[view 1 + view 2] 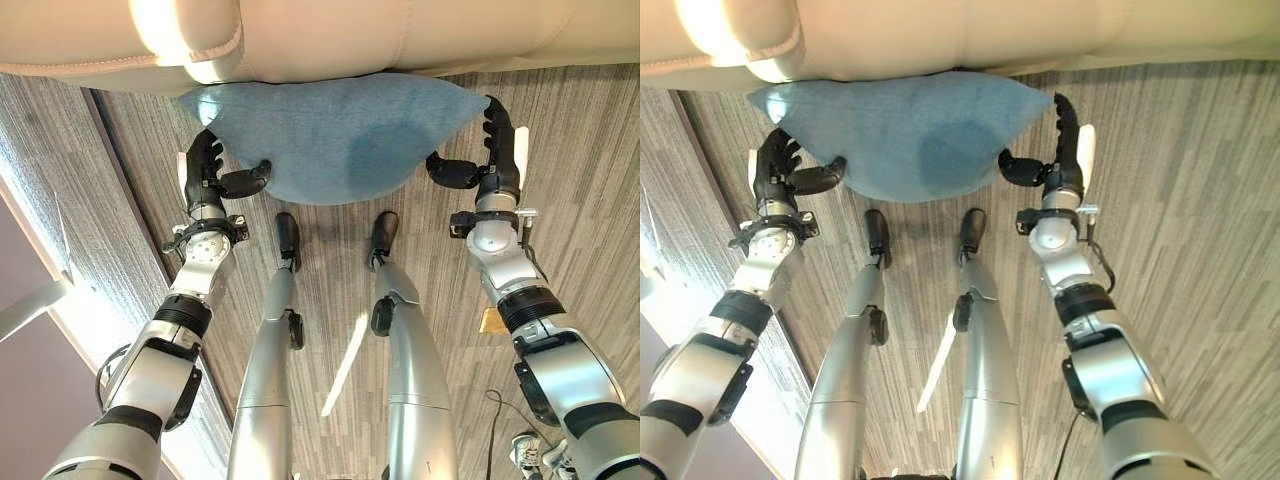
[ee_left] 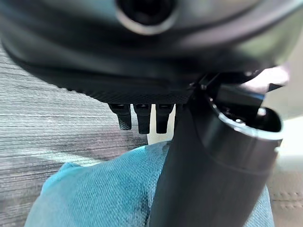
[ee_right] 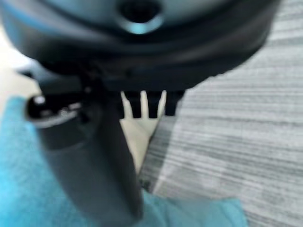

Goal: Pick up all the scattered cushions and arrange them neatly on the sofa.

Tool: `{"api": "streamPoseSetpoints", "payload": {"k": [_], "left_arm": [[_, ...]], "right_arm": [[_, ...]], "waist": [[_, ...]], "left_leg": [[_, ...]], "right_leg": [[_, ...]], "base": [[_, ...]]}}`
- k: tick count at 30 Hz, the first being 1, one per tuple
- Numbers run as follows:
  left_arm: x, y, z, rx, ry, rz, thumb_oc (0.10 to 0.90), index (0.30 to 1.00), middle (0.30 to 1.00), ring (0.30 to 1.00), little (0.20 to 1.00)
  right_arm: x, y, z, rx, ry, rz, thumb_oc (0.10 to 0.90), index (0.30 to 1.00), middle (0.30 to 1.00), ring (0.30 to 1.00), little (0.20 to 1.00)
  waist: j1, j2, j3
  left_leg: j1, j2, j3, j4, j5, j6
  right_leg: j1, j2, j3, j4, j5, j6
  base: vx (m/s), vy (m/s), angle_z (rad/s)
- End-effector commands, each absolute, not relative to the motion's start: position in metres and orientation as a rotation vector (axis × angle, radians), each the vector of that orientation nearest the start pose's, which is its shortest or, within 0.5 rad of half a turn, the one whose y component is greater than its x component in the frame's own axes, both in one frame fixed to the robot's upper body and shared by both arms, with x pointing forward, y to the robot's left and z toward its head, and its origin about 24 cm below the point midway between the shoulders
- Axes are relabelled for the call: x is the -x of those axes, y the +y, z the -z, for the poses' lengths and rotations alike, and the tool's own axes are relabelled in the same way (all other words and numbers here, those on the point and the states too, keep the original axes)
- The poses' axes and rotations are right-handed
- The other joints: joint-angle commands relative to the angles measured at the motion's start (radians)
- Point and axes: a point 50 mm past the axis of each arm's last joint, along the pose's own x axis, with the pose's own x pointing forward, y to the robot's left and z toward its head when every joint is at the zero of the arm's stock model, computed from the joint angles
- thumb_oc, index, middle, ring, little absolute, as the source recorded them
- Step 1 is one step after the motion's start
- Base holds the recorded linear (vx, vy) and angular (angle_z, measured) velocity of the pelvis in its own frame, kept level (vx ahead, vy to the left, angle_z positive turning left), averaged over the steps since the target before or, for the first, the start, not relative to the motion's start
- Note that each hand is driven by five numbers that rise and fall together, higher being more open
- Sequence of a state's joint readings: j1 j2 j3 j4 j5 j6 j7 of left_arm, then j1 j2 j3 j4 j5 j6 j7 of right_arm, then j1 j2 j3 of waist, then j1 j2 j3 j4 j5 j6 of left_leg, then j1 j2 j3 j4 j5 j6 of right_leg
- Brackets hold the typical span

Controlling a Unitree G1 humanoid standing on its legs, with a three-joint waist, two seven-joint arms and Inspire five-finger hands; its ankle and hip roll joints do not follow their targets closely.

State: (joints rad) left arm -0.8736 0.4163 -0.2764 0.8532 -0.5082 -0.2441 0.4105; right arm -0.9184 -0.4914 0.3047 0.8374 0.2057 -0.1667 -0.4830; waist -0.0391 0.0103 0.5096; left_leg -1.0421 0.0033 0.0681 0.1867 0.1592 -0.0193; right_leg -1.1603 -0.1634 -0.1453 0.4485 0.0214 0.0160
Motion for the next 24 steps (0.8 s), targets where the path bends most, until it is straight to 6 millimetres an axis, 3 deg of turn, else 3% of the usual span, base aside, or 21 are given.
{"api": "streamPoseSetpoints", "payload": {"k": [1,8,13,18,19,20,24], "left_arm": [[-0.379,0.235,-0.139,0.045,-0.228,-0.536,0.800,0.900,0.900,0.900,0.900],[-0.376,0.236,-0.127,0.062,-0.187,-0.550,0.800,0.900,0.900,0.900,0.900],[-0.379,0.229,-0.131,0.074,-0.198,-0.519,0.800,0.900,0.900,0.900,0.900],[-0.388,0.218,-0.165,0.007,-0.301,-0.417,0.800,0.900,0.900,0.900,0.900],[-0.390,0.212,-0.180,-0.005,-0.350,-0.384,0.800,0.900,0.900,0.900,0.900],[-0.390,0.212,-0.180,-0.005,-0.350,-0.384,0.800,0.900,0.900,0.900,0.900],[-0.393,0.190,-0.207,0.016,-0.446,-0.282,0.800,0.900,0.900,0.900,0.900]], "right_arm": [[-0.383,-0.215,-0.164,0.366,-0.334,0.400,0.800,0.900,0.900,0.900,0.900],[-0.381,-0.212,-0.161,0.350,-0.337,0.394,0.800,0.900,0.900,0.900,0.900],[-0.381,-0.211,-0.161,0.362,-0.337,0.385,0.800,0.900,0.900,0.900,0.900],[-0.385,-0.206,-0.176,0.380,-0.376,0.356,0.800,0.900,0.900,0.900,0.900],[-0.386,-0.203,-0.180,0.379,-0.387,0.344,0.800,0.900,0.900,0.900,0.900],[-0.386,-0.203,-0.180,0.379,-0.387,0.344,0.800,0.900,0.900,0.900,0.900],[-0.389,-0.191,-0.190,0.385,-0.417,0.297,0.800,0.900,0.900,0.900,0.900]], "waist": [[0.005,0.012,-0.093],[0.002,0.010,-0.091],[0.002,0.014,-0.089],[-0.003,0.012,-0.087],[-0.005,0.012,-0.086],[-0.005,0.012,-0.086],[-0.006,0.013,-0.087]], "left_leg": [[0.008,-0.030,-0.072,0.063,-0.159,-0.021],[0.009,-0.031,-0.069,0.053,-0.156,-0.022],[0.013,-0.034,-0.067,0.047,-0.155,-0.020],[0.007,-0.035,-0.064,0.043,-0.154,-0.018],[0.003,-0.035,-0.064,0.041,-0.152,-0.019],[0.003,-0.035,-0.064,0.041,-0.152,-0.019],[-0.002,-0.038,-0.066,0.038,-0.151,-0.019]], "right_leg": [[0.064,0.028,0.031,-0.111,-0.022,0.099],[0.069,0.028,0.035,-0.129,-0.014,0.100],[0.068,0.029,0.038,-0.133,-0.012,0.102],[0.063,0.027,0.042,-0.140,-0.006,0.107],[0.059,0.027,0.042,-0.139,-0.006,0.109],[0.059,0.027,0.042,-0.139,-0.006,0.109],[0.053,0.027,0.041,-0.138,-0.006,0.111]], "base": [[0.00,0.000,0.00],[0.00,0.000,0.00],[0.00,0.000,0.00],[0.00,0.006,0.00],[0.00,0.000,0.00],[0.00,0.000,0.00],[0.00,0.000,0.00]]}}
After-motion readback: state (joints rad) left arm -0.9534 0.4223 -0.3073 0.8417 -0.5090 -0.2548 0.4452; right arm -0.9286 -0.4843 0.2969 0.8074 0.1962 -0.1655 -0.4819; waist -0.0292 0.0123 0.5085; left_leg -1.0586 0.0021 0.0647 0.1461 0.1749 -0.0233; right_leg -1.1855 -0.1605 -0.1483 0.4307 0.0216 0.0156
